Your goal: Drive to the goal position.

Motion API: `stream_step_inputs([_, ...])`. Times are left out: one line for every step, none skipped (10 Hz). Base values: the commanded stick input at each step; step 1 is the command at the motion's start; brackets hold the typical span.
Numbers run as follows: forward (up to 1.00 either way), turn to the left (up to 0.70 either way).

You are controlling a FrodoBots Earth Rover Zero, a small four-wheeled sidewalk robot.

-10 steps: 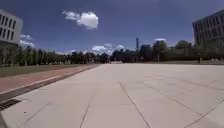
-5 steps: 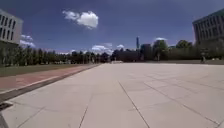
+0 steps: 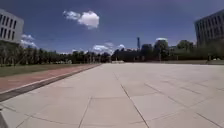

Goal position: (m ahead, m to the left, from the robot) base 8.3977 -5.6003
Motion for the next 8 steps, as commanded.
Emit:
stream_step_inputs([0.5,0.0])
stream_step_inputs([0.5,0.0])
stream_step_inputs([0.5,0.0])
stream_step_inputs([0.5,0.0])
stream_step_inputs([0.5,0.0])
stream_step_inputs([0.5,0.0])
stream_step_inputs([0.5,0.0])
stream_step_inputs([0.5,0.0])
